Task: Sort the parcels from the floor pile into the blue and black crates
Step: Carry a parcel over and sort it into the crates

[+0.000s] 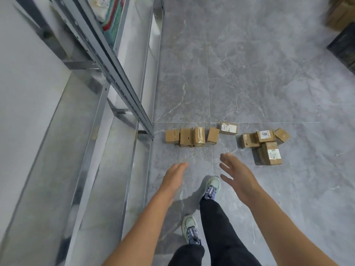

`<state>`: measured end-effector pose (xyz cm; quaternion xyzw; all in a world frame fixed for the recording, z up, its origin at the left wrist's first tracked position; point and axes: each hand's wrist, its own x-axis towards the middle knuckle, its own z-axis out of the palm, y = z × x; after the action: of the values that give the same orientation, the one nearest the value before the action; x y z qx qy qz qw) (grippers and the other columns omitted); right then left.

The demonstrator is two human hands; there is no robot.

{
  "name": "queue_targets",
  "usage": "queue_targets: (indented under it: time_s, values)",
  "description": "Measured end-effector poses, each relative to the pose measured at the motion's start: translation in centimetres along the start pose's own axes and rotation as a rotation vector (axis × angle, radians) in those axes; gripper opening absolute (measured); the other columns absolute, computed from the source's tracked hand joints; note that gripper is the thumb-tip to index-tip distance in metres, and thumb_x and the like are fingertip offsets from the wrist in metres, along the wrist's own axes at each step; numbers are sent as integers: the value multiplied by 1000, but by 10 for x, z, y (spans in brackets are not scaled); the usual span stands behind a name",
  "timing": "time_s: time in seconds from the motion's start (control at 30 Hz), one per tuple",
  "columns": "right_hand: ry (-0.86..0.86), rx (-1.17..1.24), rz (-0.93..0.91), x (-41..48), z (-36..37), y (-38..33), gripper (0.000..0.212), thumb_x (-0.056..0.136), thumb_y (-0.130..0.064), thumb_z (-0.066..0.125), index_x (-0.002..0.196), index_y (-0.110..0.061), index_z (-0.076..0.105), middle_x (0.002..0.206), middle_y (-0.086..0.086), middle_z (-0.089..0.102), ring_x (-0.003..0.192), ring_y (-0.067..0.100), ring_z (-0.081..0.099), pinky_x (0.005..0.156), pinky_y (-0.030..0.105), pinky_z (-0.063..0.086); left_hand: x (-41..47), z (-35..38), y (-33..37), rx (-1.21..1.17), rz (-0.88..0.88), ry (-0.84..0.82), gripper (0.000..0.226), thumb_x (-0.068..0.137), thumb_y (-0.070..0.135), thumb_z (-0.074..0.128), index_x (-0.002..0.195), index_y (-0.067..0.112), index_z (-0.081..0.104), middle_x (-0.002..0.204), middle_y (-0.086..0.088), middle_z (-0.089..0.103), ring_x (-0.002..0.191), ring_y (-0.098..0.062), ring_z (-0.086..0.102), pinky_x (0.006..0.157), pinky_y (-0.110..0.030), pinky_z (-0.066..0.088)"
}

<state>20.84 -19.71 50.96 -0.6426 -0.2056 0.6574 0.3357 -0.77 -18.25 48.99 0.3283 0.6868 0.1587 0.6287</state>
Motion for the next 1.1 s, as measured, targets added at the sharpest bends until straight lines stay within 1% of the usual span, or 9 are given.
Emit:
queue_targets:
  time_s: [0.13,0.4,0.5,0.6,0.7,0.87,0.93,1.03,1.1]
  values:
    - [6,24,57,65,-8,-15,63,104,-54,48,157,-22,41,160,-5,45,146,20,44,123,52,33,49,10,22,22,-46,-7,24,104,47,48,121,32,54,135,5,56,127,-15,52,114,-47,41]
    - [37,43,189,217,-38,-36,61,107,-49,48,159,-17,39,160,-1,46,145,20,45,121,46,36,173,44,69,104,-165,-50,35,104,46,47,130,27,58,129,9,57,123,-10,51,110,-41,42]
    - [44,26,216,273,-47,-34,64,108,-47,47,161,-15,36,161,0,44,146,21,44,121,45,35,228,58,79,148,-196,-63,26,104,43,47,115,22,59,113,8,58,110,-11,53,106,-42,45]
    - [52,36,250,330,-54,-21,65,108,-49,47,162,-16,34,163,0,42,147,20,43,120,44,34,289,73,80,191,-220,-82,25,103,40,48,107,18,59,106,0,56,100,-17,53,104,-44,44]
    - [79,45,288,394,-55,4,63,108,-50,44,161,-17,36,163,-1,42,148,19,42,123,46,31,355,84,71,236,-205,-100,30,103,39,48,106,12,62,105,-3,58,93,-15,53,86,-36,39]
    - [132,59,347,501,-52,57,68,107,-56,42,162,-17,35,163,-2,41,149,20,40,123,45,29,476,103,30,228,-234,-86,17,106,37,45,101,24,55,89,15,49,82,0,47,77,-27,36]
    - [150,65,357,543,-48,78,66,107,-56,42,160,-17,37,163,-2,42,149,19,40,123,44,29,519,109,17,207,-251,-97,20,107,37,43,89,31,49,88,17,43,79,1,42,82,-32,38]
    - [146,43,384,591,-38,107,63,108,-57,38,158,-18,40,164,-1,40,151,19,35,125,45,26,575,113,-4,170,-326,-99,23,108,39,40,86,34,46,90,18,43,93,-10,46,88,-37,37]
    - [167,30,404,618,-35,124,63,108,-59,35,157,-20,41,164,-2,39,152,19,33,125,43,24,606,116,-18,135,-354,-123,24,108,43,39,113,26,56,113,14,53,112,-15,44,95,-36,35]
